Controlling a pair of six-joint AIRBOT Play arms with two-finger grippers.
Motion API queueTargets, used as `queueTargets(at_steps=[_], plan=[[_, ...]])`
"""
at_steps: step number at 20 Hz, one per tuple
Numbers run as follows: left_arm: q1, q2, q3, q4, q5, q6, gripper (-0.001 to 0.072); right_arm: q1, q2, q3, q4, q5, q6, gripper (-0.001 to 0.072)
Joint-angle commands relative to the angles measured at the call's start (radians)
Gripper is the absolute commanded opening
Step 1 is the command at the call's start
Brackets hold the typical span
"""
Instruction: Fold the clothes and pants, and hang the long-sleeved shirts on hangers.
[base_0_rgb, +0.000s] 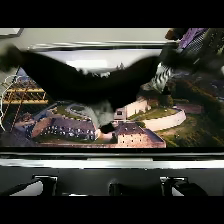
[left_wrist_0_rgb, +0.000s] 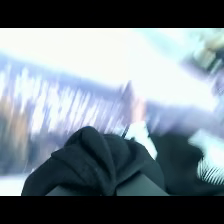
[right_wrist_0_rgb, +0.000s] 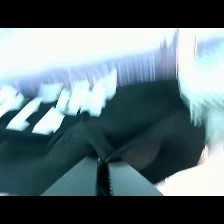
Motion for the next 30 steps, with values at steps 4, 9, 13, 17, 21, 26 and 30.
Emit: queueTargets(at_steps=[4,9,13,17,21,26,30], plan=[[0.057,0.236,0.403,0.192,-0.041,-0.282,0.0036,0.000,0.104,0.523,-0.240,0.006,0.054,0.0034],[0.095,0.461,0.402,0.340,-0.143,-0.321,0.0036,0.000,0.321,0.523,-0.286,0.111,0.076,0.0034],[0.095,0.489,0.393,0.431,-0.253,-0.406,0.0036,0.000,0.325,0.523,-0.406,0.110,0.150,0.0034],[0.079,0.385,0.279,0.319,-0.314,-0.367,0.0036,0.000,0.139,0.513,-0.484,0.134,0.172,0.0035],[-0.061,0.112,0.156,0.315,-0.242,-0.230,0.0036,0.000,-0.148,0.428,-0.479,0.111,0.179,0.0035],[-0.151,-0.362,0.144,0.260,-0.042,-0.221,0.0036,0.000,-0.556,0.414,-0.451,-0.023,0.256,0.0035],[-0.156,-0.599,0.144,0.109,-0.105,-0.219,0.0038,0.000,-0.795,0.414,-0.229,0.008,0.295,0.0046]])
